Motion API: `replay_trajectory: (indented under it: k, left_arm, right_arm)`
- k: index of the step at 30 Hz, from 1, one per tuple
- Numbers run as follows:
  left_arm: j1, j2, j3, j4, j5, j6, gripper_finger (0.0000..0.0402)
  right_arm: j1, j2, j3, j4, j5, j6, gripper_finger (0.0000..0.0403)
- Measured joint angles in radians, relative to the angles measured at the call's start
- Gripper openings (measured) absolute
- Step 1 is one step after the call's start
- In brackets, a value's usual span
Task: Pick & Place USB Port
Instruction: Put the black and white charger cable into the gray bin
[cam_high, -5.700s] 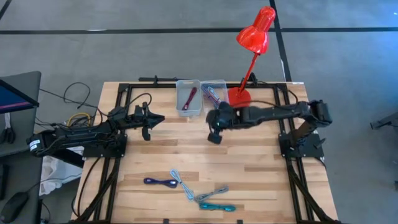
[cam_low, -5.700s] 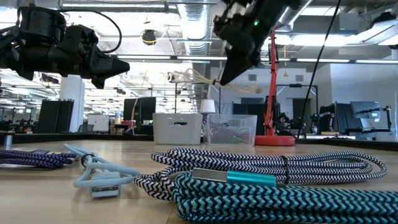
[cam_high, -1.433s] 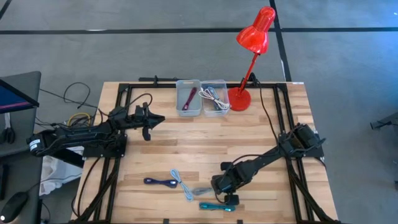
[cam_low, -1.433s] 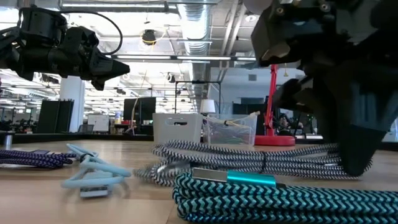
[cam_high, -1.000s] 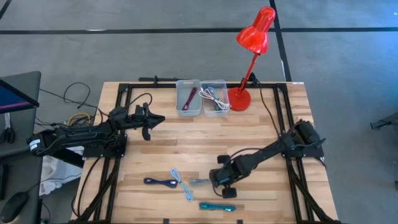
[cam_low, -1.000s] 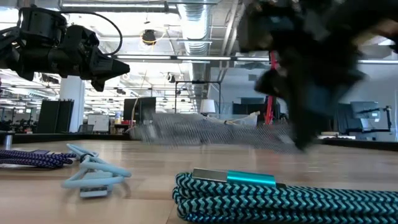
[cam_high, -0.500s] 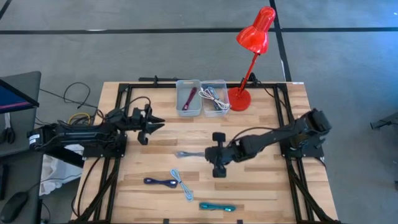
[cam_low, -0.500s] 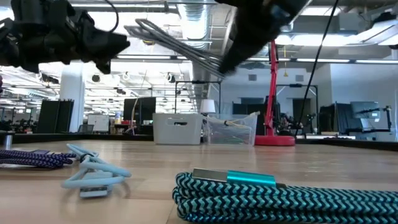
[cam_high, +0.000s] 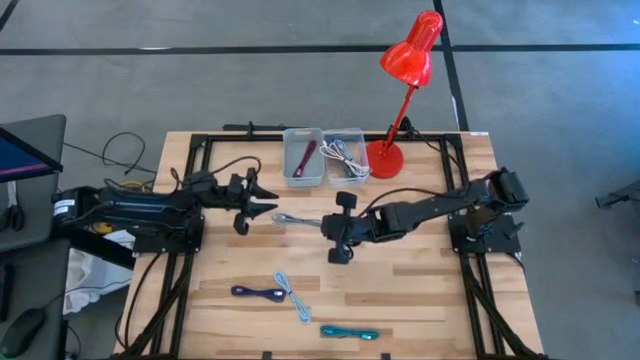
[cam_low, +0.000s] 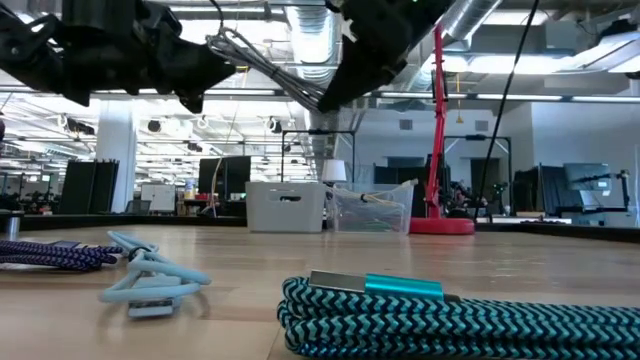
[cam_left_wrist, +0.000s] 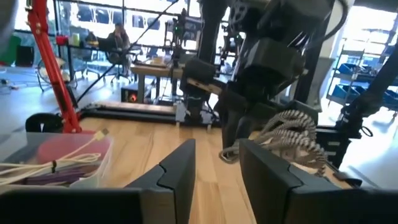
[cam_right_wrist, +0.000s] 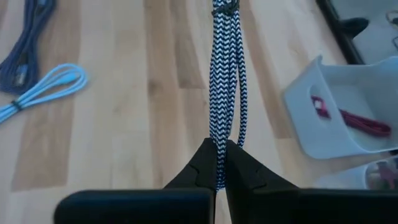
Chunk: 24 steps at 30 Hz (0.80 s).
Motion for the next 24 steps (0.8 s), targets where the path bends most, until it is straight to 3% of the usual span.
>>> replay_trajectory:
  k: [7,24]
  left_arm:
    - [0.000,0.025,0.021,0.011,0.067,-0.010,0.0122]
    - [-0.028,0.021,0.021,0.016,0.074,-0.014,0.0122]
  right_arm:
    - [-0.036,0.000,0.000,-0.002,0.069,-0.005,0.0000]
    - [-0.060,-0.091,0.000,0.058,0.169,-0.057,0.0000]
